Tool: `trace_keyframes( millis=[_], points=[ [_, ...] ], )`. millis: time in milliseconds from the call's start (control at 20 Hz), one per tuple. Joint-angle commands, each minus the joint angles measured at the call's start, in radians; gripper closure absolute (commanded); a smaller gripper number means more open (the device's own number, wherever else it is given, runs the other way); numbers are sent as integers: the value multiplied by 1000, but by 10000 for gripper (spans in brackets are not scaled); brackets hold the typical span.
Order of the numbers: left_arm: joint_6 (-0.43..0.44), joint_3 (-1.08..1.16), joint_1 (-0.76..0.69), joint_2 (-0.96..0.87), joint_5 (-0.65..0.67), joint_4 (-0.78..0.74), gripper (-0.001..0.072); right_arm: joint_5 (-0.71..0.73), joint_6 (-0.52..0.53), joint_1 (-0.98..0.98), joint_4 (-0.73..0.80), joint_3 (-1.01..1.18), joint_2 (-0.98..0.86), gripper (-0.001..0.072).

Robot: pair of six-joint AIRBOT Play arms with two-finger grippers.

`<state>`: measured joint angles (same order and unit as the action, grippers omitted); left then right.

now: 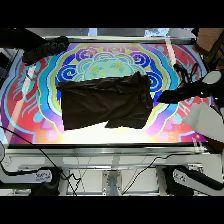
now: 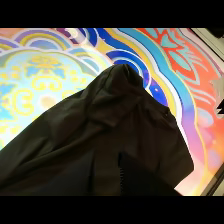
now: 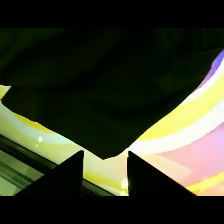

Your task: Fold the shirts.

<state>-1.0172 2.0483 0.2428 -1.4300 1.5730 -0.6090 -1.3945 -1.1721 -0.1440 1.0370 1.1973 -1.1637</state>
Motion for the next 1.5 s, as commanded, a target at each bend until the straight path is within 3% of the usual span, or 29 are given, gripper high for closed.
trace_keyframes(
  millis=[0,150,250,400,450,500,550,650,750,800,950,1450],
  points=[
    [-32,-36,0,42,109,-78,695,8,-39,0,111,-15,241,406],
    [-62,-184,0,96,126,-285,695,-29,-73,-3,296,-42,401,405],
    [-84,-340,0,122,126,-366,694,-29,-88,-15,295,-117,468,405],
    [-49,-583,0,123,69,-344,668,53,-89,-33,222,-288,493,402],
    [-25,-652,0,123,43,-327,507,130,-89,-38,168,-358,489,391],
    [-26,-715,0,123,19,-301,251,221,-89,-39,113,-424,483,380],
    [-25,-763,0,123,0,-272,133,319,-89,-39,65,-490,472,378],
    [-25,-819,0,123,-34,-239,126,454,-89,-39,15,-587,422,376],
    [-25,-842,0,123,-61,-238,125,500,-84,-37,-20,-637,314,371],
    [-25,-843,0,123,-64,-237,126,510,-73,-37,-37,-638,251,336],
    [-25,-843,0,123,-65,-236,126,637,-13,-37,-196,-638,82,327],
    [-26,-843,0,123,-91,-237,127,772,74,-36,-467,-596,-141,315]
  ],
)
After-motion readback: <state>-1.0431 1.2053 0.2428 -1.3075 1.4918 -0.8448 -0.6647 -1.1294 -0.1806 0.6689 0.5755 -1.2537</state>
